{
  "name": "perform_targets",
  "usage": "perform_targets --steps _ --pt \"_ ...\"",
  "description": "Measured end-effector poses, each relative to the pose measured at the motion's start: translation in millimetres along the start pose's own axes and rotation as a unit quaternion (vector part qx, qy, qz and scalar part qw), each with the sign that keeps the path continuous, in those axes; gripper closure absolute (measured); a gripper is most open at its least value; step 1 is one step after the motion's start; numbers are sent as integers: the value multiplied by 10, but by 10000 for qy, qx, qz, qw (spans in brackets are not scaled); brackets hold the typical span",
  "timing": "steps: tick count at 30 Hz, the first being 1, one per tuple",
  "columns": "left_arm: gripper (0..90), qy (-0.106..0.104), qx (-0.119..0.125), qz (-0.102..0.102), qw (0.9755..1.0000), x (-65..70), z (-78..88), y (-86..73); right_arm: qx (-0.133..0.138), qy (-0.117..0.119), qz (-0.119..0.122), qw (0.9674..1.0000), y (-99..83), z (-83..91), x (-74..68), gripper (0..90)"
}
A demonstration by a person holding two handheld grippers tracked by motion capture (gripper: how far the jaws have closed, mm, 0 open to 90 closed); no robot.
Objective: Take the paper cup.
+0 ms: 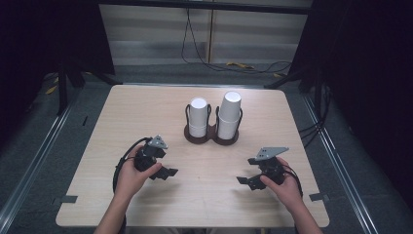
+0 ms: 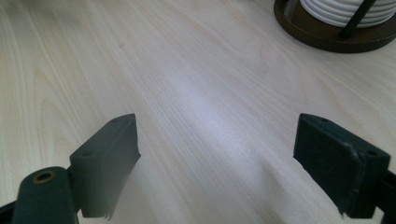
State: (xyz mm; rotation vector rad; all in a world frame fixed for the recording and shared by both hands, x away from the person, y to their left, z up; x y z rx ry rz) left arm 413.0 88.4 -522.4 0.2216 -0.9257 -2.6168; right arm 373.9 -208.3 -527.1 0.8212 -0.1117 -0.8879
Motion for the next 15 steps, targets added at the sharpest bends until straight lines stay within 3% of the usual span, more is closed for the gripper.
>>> perform_targets --steps 15 --pt "164 -86 -63 35 9999 62 1 -66 -23 23 166 9999 77 -28 -16 138"
Point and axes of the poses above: each handheld gripper's, and its own axes: z roughly backward along the jaws, y roughly out of its top, x roughly to its right, the point moved 8 cm from there along -z, roughly forward along the jaws, and after that the axes turned 12 degrees about -z, right-handed, at the moved point
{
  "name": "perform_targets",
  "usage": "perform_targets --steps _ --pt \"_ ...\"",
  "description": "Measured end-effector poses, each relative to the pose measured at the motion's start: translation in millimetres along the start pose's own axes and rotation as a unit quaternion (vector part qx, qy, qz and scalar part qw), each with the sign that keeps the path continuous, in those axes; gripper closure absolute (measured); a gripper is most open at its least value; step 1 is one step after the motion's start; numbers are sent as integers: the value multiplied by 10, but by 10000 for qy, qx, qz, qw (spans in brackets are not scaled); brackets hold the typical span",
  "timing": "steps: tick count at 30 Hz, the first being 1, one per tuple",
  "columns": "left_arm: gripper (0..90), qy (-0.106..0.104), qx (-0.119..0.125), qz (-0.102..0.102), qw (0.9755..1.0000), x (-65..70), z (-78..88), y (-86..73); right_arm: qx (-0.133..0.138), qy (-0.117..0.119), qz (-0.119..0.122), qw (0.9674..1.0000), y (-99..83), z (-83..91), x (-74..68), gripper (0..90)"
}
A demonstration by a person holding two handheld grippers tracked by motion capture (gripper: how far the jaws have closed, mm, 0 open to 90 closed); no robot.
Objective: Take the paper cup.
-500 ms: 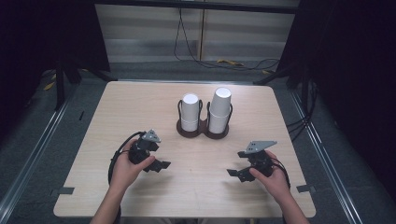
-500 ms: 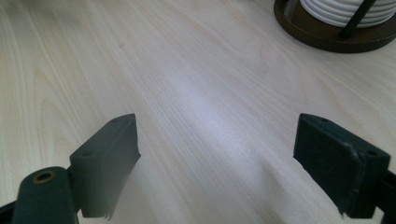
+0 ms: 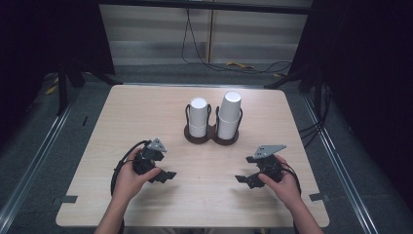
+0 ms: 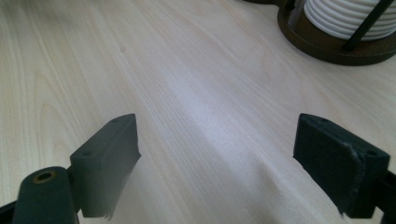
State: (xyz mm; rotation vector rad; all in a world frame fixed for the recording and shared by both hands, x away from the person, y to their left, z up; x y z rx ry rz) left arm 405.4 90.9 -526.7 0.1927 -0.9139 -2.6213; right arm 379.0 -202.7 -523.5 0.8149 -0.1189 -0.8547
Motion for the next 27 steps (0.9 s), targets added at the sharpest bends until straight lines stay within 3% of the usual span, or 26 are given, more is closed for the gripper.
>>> perform_targets --steps 2,3,9,10,12,15,19,23,24,26,27 --pt "164 16 -9 -5 10000 -4 -21 9 0 11 12 10000 8 -6 -15 137" --pt "164 -6 -127 -81 9999 -11 -15 7 16 -3 19 10000 14 -10 -19 138" --pt "163 39 -141 -106 9998 -52 -32 62 -17 25 13 10000 13 -103 -61 138" --pt "163 42 -53 -115 9999 -54 -52 81 -25 42 6 10000 15 -121 -71 137" --pt "163 -36 -36 -141 9999 -63 -86 101 15 111 -6 9999 31 -158 -94 137" --pt "165 -53 -132 -177 9997 -117 -113 122 93 144 -23 9999 78 -211 -118 136" --pt "165 6 -47 -98 9999 -219 -88 206 111 230 -121 9996 136 -321 -165 136" --pt "164 -145 -89 -65 9998 -312 -23 294 72 312 -132 9994 193 -442 -221 137" --pt "164 -217 -30 56 9997 -320 -10 338 63 300 -119 9995 208 -468 -227 137" --pt "164 -298 -105 -63 9995 -378 23 394 92 265 -139 9995 240 -510 -238 137" --pt "164 -265 -59 23 9996 -402 27 441 118 250 -157 9995 257 -528 -236 138"
Point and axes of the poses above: each handheld gripper's, and its own axes: z roughly backward along the jaws, y roughly out of its top, x roughly to its right, the point moved 8 cm from there along -z, roughly forward along the jaws, and after that the axes turned 12 degrees about -z, right-handed, at the moved point
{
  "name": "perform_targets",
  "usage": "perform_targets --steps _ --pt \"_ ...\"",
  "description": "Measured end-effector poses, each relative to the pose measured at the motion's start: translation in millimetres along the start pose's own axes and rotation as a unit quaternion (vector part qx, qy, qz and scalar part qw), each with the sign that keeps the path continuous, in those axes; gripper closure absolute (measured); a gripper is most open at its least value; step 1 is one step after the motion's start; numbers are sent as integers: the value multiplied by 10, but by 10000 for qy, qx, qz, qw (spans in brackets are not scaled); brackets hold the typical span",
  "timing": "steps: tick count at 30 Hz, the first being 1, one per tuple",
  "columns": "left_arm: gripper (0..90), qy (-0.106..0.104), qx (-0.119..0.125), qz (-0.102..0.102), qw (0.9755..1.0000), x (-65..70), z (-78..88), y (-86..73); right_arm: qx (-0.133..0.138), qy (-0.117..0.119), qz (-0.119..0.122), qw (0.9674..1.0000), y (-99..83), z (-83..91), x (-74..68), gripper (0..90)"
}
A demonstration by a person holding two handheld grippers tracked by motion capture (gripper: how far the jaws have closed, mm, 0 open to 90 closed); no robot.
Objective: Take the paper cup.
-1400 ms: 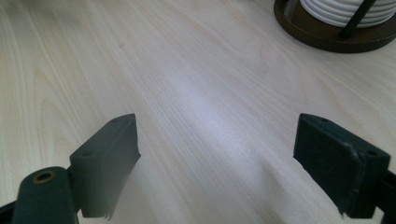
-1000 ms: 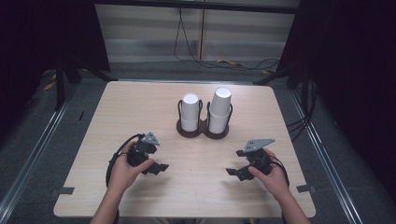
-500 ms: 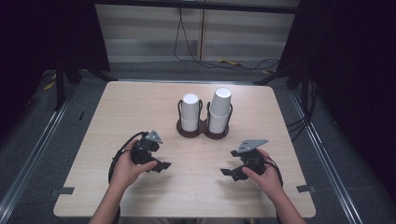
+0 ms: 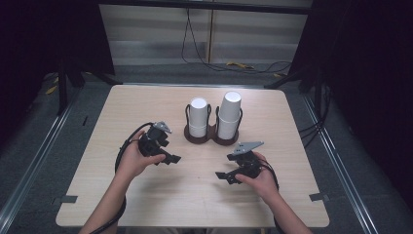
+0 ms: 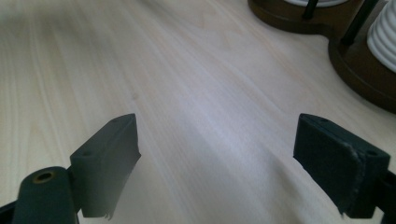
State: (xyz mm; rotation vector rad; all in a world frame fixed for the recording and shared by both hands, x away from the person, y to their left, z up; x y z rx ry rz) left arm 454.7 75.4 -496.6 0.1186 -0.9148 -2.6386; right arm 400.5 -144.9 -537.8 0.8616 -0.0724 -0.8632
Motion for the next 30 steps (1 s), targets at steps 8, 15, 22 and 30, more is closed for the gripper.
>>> perform_targets --steps 8,15,22,30 --pt "166 136 86 -104 9998 -221 134 373 152 30 -94 9998 149 -85 11 143" --pt "166 72 -116 -352 9993 -401 246 631 96 71 -46 9999 224 -189 -16 153" --pt "170 162 -145 -483 9986 -504 296 839 101 26 -35 9999 314 -262 0 155" --pt "173 152 -91 -424 9989 -590 254 1042 106 54 22 9999 393 -335 -25 156"
Point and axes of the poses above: each handheld gripper's, and its own axes: z roughly backward along the jaws, y roughly out of its top, x roughly to its right, the point moved 8 cm from there along -z, roughly forward along the jaws, and after that the axes turned 12 degrees about -z, right-handed, at the moved point
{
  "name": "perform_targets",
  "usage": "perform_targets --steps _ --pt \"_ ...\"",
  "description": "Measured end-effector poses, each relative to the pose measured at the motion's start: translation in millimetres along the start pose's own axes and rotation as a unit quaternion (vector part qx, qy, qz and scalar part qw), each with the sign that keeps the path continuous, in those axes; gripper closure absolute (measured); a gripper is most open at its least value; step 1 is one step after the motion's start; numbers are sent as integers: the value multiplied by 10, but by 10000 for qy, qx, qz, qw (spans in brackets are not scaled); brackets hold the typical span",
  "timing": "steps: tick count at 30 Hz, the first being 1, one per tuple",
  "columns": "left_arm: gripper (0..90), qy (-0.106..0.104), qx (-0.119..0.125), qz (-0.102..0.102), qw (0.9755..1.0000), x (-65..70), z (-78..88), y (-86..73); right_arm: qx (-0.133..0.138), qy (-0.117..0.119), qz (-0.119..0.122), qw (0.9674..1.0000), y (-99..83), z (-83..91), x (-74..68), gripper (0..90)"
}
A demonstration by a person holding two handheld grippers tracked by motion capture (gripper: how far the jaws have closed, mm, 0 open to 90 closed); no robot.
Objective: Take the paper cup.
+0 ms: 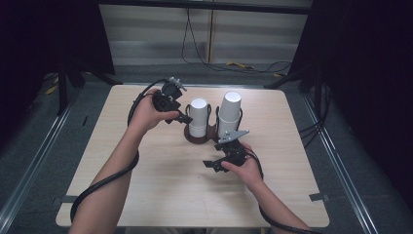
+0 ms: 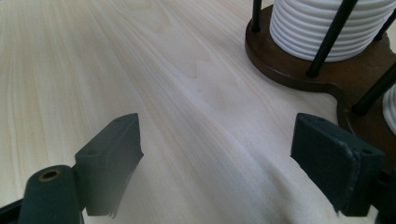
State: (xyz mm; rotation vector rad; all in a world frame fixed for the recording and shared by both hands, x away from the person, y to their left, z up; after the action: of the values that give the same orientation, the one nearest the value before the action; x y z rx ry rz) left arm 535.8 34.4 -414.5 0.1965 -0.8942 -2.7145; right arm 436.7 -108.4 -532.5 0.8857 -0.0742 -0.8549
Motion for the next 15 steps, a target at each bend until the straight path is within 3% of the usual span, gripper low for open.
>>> perform_targets --steps 3,5,11,15 --pt "175 10 -99 -13 9999 -49 -33 36 24 -15 24 10000 31 -21 -6 159" --pt "176 55 -38 65 10000 -82 -51 77 39 -14 36 10000 58 -35 -11 159" --pt "176 37 -44 11 10000 -138 -101 180 145 -4 24 9999 190 -88 -41 165" --pt "176 -11 89 -6 10000 -156 -150 267 171 -79 153 9997 280 -148 -71 167"
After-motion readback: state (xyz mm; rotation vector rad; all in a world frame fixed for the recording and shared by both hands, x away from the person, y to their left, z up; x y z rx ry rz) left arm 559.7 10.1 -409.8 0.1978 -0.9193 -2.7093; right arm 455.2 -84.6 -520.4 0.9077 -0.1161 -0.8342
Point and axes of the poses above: each handheld gripper's, and its own axes: z roughly backward along the jaws, y roughly out of its top, x roughly to its right, the point moved 8 cm from there along -z, roughly forward along the jaws, and after that the axes turned 12 degrees about -z, right-handed, at the moved point
